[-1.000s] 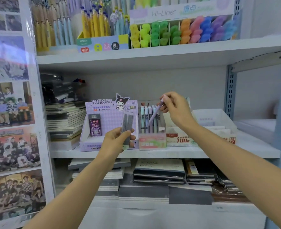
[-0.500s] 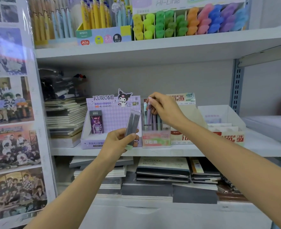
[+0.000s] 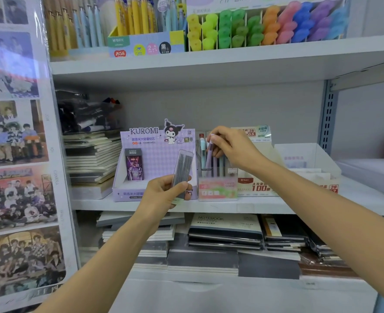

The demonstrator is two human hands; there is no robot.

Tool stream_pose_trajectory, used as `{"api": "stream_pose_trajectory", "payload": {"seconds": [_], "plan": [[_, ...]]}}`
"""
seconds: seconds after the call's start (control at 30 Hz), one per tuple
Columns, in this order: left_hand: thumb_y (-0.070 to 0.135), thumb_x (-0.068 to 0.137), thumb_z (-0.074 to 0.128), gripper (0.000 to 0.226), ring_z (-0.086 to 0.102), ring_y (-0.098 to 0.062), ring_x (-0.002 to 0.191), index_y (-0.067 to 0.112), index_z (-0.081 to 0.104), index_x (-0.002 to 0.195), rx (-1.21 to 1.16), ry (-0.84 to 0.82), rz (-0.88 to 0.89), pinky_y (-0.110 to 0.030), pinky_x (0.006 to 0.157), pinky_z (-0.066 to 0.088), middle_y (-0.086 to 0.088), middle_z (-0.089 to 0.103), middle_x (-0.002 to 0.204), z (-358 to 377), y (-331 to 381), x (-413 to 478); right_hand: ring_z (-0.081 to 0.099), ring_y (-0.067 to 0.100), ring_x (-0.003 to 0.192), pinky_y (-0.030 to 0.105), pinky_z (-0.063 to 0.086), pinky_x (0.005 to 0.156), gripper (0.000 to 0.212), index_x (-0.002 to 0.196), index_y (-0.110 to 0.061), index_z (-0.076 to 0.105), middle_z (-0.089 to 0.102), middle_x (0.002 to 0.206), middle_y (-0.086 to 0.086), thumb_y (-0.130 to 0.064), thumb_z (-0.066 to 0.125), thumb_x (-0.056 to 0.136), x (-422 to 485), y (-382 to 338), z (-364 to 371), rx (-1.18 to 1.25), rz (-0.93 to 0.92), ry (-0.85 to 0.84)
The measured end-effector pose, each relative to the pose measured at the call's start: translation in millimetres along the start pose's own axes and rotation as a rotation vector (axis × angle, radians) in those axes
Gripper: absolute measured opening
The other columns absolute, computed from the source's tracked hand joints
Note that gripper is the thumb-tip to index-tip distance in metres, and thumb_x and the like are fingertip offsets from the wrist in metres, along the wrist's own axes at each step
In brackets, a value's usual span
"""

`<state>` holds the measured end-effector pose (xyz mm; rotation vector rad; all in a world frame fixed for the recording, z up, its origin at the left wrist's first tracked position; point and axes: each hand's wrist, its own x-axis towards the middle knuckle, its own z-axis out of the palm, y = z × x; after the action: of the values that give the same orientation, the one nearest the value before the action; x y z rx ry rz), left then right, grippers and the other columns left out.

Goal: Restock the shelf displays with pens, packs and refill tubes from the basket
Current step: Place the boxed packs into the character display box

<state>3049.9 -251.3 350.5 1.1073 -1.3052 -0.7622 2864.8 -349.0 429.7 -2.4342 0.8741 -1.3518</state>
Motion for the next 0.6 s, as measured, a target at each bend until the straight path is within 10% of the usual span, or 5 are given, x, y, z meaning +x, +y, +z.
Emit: {"api": "stream_pose_trajectory", "payload": {"seconds": [0.5,0.6], "plan": [[0.016,0.089,0.068,0.014,0.07,-0.012,0.071,0.018,0.063,0.102,-0.045,-0.02,0.016,-0.021,0.053,0.038,-0.003,0.077,0.091,-5,7,-4,0.055,0.003,0.082,0.02,0.049,0.076,0.021,0.112,-0.018,0.068,0.065,0.1,-0.003,-0.022,0.063,0.092,-5,-7,11,-0.061,-0.005,0.225],[0.018,0.088,0.068,0.015,0.07,-0.012,0.071,0.018,0.065,0.103,-0.051,-0.071,0.031,-0.015,0.05,0.039,-0.004,0.076,0.091,1,11,-5,0.058,0.002,0.105,0.018,0.052,0.085,0.033,0.125,-0.03,0.06,0.057,0.128,-0.009,-0.02,0.06,0.094,-21,-16,-1,0.077,-0.14,-0.048]]}}
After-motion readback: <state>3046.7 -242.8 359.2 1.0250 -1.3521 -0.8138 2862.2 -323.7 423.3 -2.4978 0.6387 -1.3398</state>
